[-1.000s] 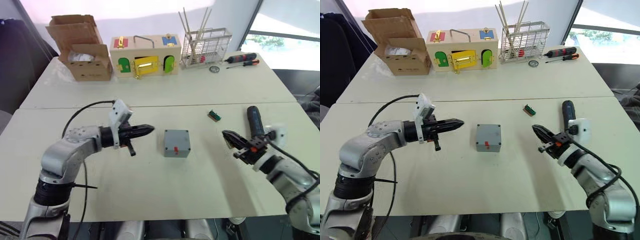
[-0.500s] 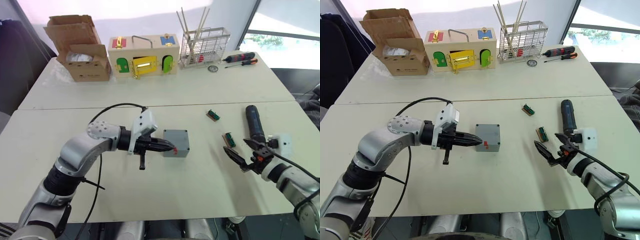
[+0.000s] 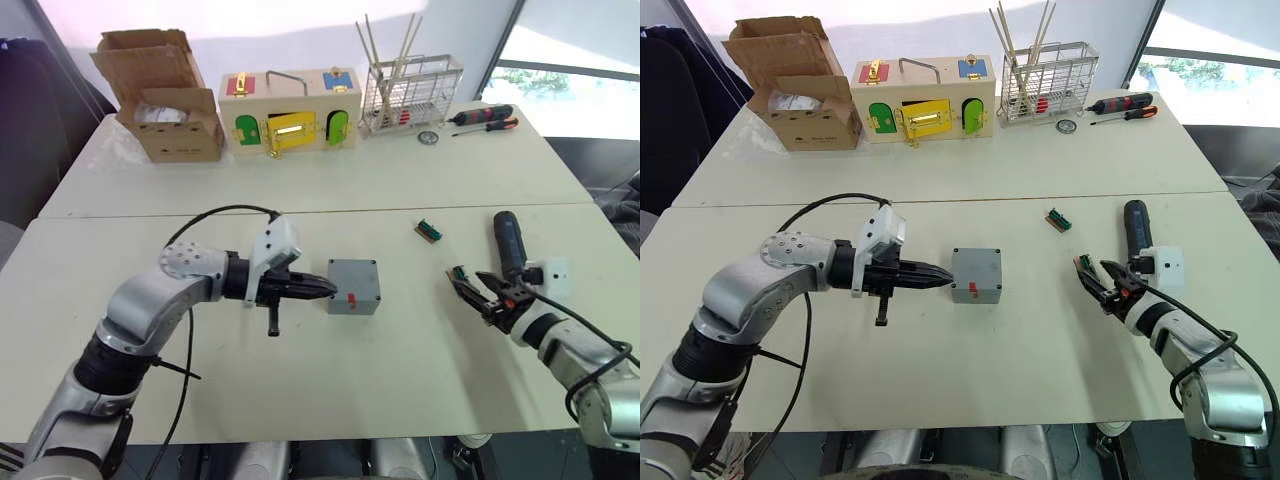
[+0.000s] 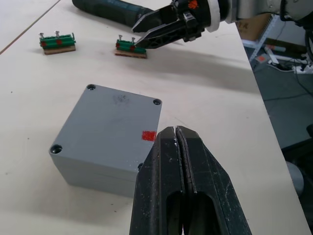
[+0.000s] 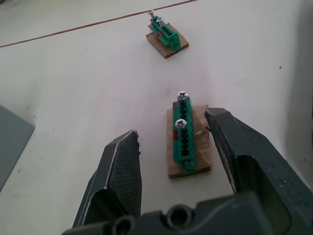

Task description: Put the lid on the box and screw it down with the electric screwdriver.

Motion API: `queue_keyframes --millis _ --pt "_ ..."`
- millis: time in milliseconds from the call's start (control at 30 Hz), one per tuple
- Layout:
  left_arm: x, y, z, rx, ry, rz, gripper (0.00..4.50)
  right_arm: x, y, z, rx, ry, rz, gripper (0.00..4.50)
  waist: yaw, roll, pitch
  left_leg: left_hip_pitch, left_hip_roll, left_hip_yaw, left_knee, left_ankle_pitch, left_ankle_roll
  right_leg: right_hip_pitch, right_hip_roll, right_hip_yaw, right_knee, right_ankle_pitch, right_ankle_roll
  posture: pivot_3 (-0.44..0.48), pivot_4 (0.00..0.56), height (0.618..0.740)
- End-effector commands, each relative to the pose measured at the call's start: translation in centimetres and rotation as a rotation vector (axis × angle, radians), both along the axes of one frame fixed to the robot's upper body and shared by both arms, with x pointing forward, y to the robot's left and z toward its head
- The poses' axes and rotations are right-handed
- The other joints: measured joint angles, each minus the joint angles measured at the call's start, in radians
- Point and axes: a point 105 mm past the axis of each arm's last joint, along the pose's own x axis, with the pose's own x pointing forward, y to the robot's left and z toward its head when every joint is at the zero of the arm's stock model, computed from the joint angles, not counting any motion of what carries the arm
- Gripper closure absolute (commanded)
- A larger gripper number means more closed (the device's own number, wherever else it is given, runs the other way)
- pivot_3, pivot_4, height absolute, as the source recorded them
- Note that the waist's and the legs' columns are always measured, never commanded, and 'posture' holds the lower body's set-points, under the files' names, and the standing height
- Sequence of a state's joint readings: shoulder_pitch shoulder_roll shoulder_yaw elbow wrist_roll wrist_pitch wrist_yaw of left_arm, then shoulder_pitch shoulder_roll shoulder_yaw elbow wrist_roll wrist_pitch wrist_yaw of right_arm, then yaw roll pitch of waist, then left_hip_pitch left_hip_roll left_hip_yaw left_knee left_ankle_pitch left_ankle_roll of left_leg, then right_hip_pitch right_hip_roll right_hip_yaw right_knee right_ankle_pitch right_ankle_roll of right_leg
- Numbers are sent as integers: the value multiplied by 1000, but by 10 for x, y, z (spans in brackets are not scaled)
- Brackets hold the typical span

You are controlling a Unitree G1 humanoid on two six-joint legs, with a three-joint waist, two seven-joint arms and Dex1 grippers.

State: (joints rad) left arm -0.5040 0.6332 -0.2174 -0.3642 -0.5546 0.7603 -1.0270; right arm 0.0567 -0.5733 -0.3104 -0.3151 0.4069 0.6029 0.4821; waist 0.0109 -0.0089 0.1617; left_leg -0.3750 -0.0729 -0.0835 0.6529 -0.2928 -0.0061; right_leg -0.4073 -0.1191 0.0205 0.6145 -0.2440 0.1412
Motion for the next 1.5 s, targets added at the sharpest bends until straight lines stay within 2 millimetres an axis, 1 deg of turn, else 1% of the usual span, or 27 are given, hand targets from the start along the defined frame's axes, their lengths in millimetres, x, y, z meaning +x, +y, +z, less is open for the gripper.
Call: queue_keyframes --millis 33,233,333,367,433,633,767,900,1033,1100,1133,1167,1233,1267,1333,1433,1500 --pt "-3 0 9 -15 -31 -4 4500 4 3 7 -10 -38 16 1948 0 0 0 0 0 0 0 0 0 0 0 0 0 0 0 0 150 734" --pt "-3 -1 10 -38 -16 13 4500 7 5 5 -5 -36 22 1948 0 0 0 0 0 0 0 0 0 0 0 0 0 0 0 0 150 734" --pt "-3 -1 9 -41 -8 23 4500 10 3 5 -7 -43 11 2850 -1 0 0 0 0 0 0 0 0 0 0 0 0 0 0 0 150 734" --pt "-3 -1 8 -41 -7 25 4500 11 3 6 -6 -44 10 3272 -1 0 0 0 0 0 0 0 0 0 0 0 0 0 0 0 150 734" --pt "-3 0 8 -42 -6 28 4500 11 3 5 -8 -44 7 4415 -1 0 0 0 0 0 0 0 0 0 0 0 0 0 0 0 150 734" --pt "-3 1 7 -42 -3 38 4500 12 3 6 -10 -48 3 4465 -1 0 0 0 0 0 0 0 0 0 0 0 0 0 0 0 150 734" --pt "0 6 6 -36 -2 54 4500 10 2 11 -8 -62 -1 4465 -1 0 0 0 0 0 0 0 0 0 0 0 0 0 0 0 150 734" --pt "6 14 7 -37 2 80 4500 8 4 28 31 -123 -4 4465 -2 0 0 0 0 0 0 0 0 0 0 0 0 0 0 0 150 734" --pt "11 16 6 -41 10 93 4500 7 5 38 36 -158 -9 4465 -1 0 0 0 0 0 0 0 0 0 0 0 0 0 0 0 150 734" --pt "13 17 6 -42 12 97 4500 6 8 48 35 -188 6 4465 0 0 0 0 0 0 0 0 0 0 0 0 0 0 0 0 150 734" --pt "15 17 6 -41 10 102 4500 6 13 57 46 -212 28 4465 0 0 0 0 0 0 0 0 0 0 0 0 0 0 0 0 150 734" --pt "16 18 6 -43 8 111 4500 6 24 66 56 -235 78 4465 0 1 0 0 0 0 0 0 0 0 0 0 0 0 0 0 150 734" --pt "19 22 8 -42 4 131 4500 4 56 79 108 -238 226 4465 -6 1 1 0 0 0 0 0 0 0 0 0 0 0 0 0 150 734" --pt "19 24 8 -41 4 141 4500 2 75 80 119 -223 313 4465 -9 1 1 0 0 0 0 0 0 0 0 0 0 0 0 0 150 734" --pt "19 27 9 -38 4 154 4500 1 94 79 127 -196 399 4465 -18 1 1 0 1 0 -1 0 0 -1 0 0 0 0 0 0 150 734" --pt "18 29 5 -26 9 173 4500 8 113 73 152 -165 455 4465 -21 1 1 0 1 -1 -2 0 0 -1 0 -1 0 0 0 0 150 734" --pt "18 32 3 -19 11 192 4500 12 121 68 158 -152 479 4465 -21 1 1 -1 0 -1 -1 0 0 -1 0 -1 -1 0 0 0 150 734"
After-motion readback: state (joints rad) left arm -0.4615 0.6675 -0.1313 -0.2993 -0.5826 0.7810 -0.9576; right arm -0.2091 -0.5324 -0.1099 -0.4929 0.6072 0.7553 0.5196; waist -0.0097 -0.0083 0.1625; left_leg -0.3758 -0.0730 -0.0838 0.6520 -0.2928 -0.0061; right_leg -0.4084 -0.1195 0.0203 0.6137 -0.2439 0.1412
